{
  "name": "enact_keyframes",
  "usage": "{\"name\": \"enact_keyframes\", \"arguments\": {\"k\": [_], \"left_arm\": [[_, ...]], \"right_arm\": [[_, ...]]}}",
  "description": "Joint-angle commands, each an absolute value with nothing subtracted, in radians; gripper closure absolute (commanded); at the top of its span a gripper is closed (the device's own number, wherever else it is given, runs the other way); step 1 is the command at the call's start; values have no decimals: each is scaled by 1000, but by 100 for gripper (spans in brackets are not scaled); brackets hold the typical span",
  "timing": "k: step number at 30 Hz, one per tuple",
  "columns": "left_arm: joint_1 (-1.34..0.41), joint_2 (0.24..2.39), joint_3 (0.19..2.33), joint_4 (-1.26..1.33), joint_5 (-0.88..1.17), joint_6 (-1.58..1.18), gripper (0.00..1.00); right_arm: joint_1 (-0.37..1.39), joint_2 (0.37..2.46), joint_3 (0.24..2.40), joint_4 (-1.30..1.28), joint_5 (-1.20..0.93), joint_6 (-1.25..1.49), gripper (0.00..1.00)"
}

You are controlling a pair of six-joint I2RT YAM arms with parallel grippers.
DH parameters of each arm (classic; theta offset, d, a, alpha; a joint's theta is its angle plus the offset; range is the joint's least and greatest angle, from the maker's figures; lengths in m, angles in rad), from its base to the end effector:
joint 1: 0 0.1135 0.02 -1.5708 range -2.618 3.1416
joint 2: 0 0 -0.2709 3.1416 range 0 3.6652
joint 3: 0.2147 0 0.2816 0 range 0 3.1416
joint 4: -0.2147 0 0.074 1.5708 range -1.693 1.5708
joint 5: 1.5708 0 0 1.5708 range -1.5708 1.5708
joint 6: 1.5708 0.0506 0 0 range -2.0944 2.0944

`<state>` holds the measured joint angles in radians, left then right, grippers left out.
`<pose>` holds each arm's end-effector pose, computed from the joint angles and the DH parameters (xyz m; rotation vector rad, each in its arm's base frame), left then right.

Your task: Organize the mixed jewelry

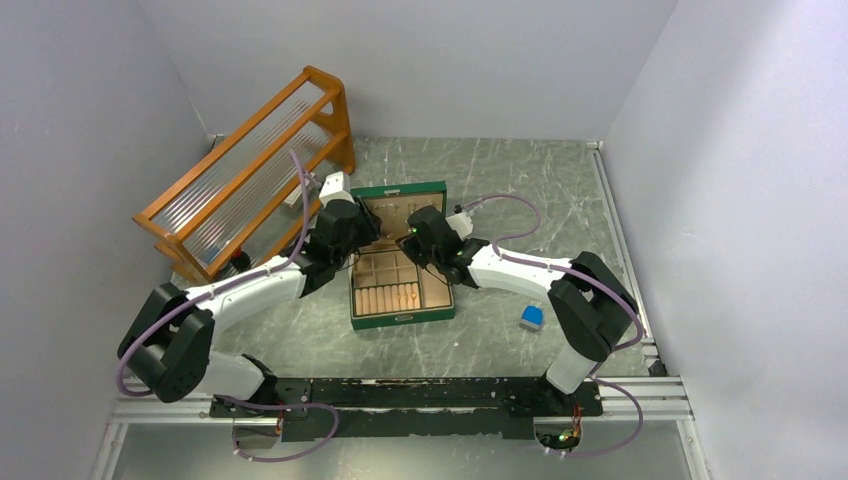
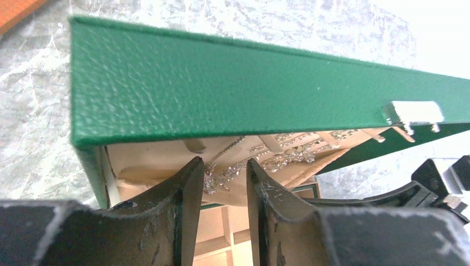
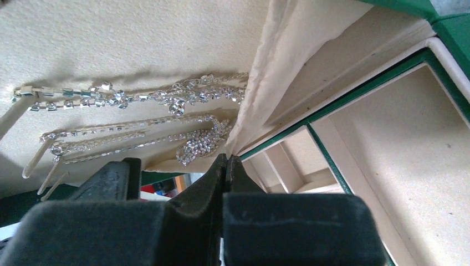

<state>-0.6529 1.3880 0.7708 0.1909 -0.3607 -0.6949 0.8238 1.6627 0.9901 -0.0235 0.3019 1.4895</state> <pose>0.2812 -0.1926 0.2194 -0.2756 1.9858 -0.5167 0.2769 0.2769 0.1803 0.9397 2.1990 0.8750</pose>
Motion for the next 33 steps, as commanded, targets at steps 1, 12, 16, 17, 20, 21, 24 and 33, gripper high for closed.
{"name": "enact_keyframes", "arguments": {"k": [1, 12, 16, 17, 20, 21, 24, 33], "left_arm": [[-632, 1352, 777, 202, -343, -677, 60], [-580, 1431, 837, 209, -304, -684, 60], [-574, 1445, 852, 209, -296, -684, 60], [-573, 1446, 852, 209, -293, -684, 59], [-571, 1445, 850, 211, -288, -684, 59], [-571, 1444, 850, 210, -288, -684, 59], [-569, 1443, 850, 208, -283, -684, 59], [-566, 1414, 847, 205, -234, -679, 57]], "right_arm": [[824, 1626, 1005, -52, 314, 1459, 100], [806, 1588, 979, 87, 250, 1350, 100], [783, 1587, 988, 107, 214, 1324, 100], [777, 1589, 989, 110, 204, 1323, 100], [762, 1584, 979, 123, 183, 1317, 94], [760, 1580, 973, 130, 180, 1316, 91], [756, 1563, 953, 147, 180, 1315, 81], [755, 1495, 916, 142, 205, 1280, 75]]}}
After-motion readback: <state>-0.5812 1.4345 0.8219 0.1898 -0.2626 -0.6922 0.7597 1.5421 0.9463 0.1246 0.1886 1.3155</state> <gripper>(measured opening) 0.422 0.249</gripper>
